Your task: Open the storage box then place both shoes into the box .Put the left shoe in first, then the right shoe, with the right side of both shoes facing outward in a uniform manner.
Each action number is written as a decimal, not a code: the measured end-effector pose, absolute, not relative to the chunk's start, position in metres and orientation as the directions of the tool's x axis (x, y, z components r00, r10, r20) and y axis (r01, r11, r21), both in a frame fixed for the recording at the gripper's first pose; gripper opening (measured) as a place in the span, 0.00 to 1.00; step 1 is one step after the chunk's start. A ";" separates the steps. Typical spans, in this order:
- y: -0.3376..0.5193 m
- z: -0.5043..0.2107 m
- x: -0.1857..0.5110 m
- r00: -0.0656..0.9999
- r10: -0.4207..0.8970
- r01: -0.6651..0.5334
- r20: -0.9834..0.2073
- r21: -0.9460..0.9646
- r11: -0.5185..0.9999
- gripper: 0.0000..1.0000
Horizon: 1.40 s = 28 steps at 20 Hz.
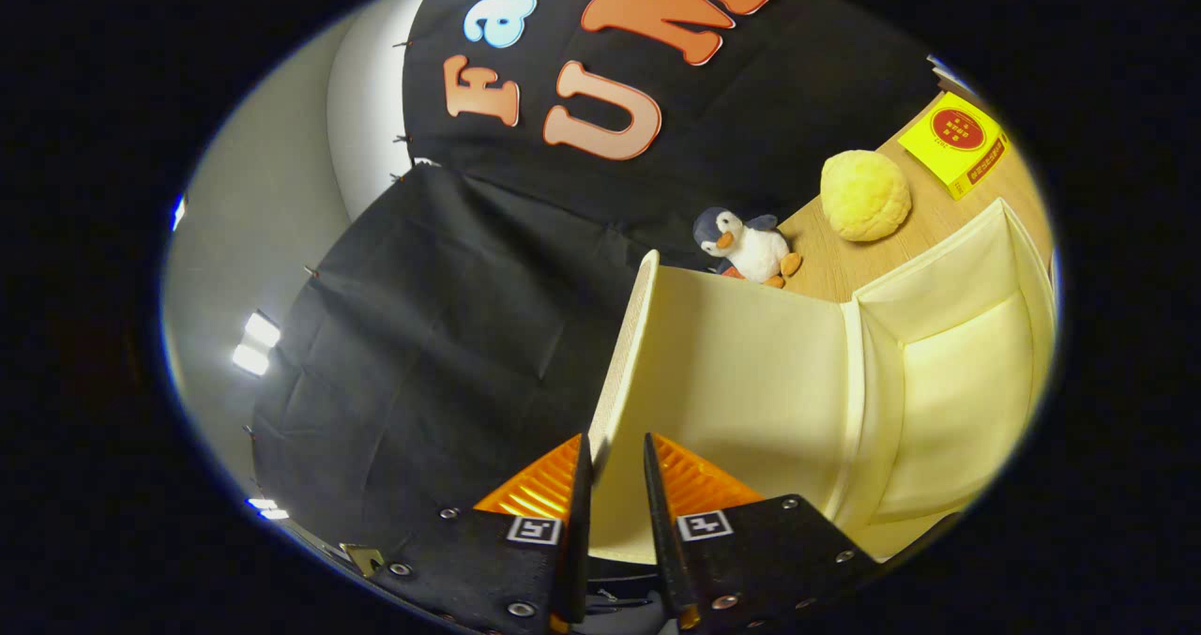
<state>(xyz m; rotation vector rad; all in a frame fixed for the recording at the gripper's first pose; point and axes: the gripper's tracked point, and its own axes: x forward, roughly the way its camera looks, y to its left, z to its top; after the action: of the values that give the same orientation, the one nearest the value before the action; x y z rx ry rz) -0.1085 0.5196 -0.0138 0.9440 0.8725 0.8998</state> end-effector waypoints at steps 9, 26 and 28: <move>0.496 -0.046 -0.119 0.393 0.848 -0.375 -0.356 0.780 0.501 0.98; 0.285 -0.095 -0.097 0.618 0.603 -0.226 -0.504 0.621 0.750 0.98; 0.260 -0.105 -0.095 0.628 0.568 -0.202 -0.532 0.594 0.779 0.98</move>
<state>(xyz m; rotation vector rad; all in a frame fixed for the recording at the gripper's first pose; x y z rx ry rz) -0.0949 0.2597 -0.1054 0.5186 0.7744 0.4644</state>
